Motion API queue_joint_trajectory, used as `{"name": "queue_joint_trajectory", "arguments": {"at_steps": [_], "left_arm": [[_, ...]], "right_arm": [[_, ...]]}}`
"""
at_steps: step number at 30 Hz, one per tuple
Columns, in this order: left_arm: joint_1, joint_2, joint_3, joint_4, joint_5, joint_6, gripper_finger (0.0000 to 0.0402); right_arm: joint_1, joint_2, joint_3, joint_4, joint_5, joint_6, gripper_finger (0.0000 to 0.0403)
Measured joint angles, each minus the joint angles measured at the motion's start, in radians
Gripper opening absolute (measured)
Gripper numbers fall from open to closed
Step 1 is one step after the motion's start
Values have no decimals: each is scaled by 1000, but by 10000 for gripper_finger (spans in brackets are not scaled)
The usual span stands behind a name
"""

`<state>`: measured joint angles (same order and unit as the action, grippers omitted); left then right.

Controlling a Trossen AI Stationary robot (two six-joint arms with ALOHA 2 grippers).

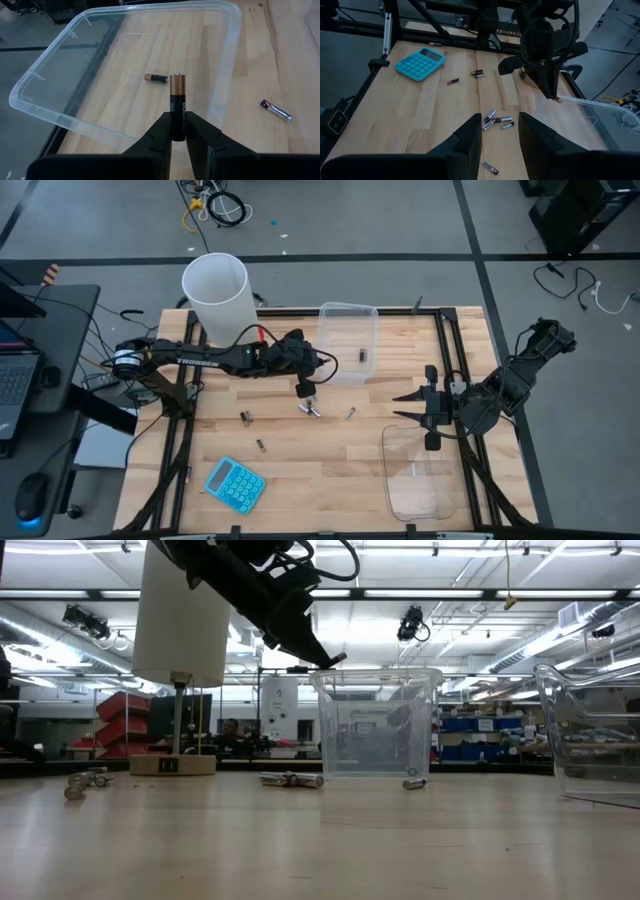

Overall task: Sort batteries
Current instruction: Put the brown battery into the top transparent bin

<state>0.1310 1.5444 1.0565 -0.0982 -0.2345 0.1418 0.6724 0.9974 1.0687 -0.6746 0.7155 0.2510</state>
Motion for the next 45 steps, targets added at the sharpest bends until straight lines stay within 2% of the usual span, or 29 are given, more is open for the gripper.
{"name": "queue_joint_trajectory", "arguments": {"at_steps": [17,22,27,34,40,45], "left_arm": [[0,0,0,1,0,-15,95],[0,0,0,11,0,-19,97],[-8,-5,0,100,-1,-18,97],[-55,-48,0,123,-1,-16,97],[-159,-139,0,34,0,-44,97],[-262,-214,1,-179,7,-141,97]], "right_arm": [[0,0,0,0,0,0,115],[0,0,0,0,0,0,115],[0,0,0,0,0,7,115],[0,0,0,0,0,7,115],[0,0,0,0,0,7,115],[0,0,0,0,0,8,115]]}}
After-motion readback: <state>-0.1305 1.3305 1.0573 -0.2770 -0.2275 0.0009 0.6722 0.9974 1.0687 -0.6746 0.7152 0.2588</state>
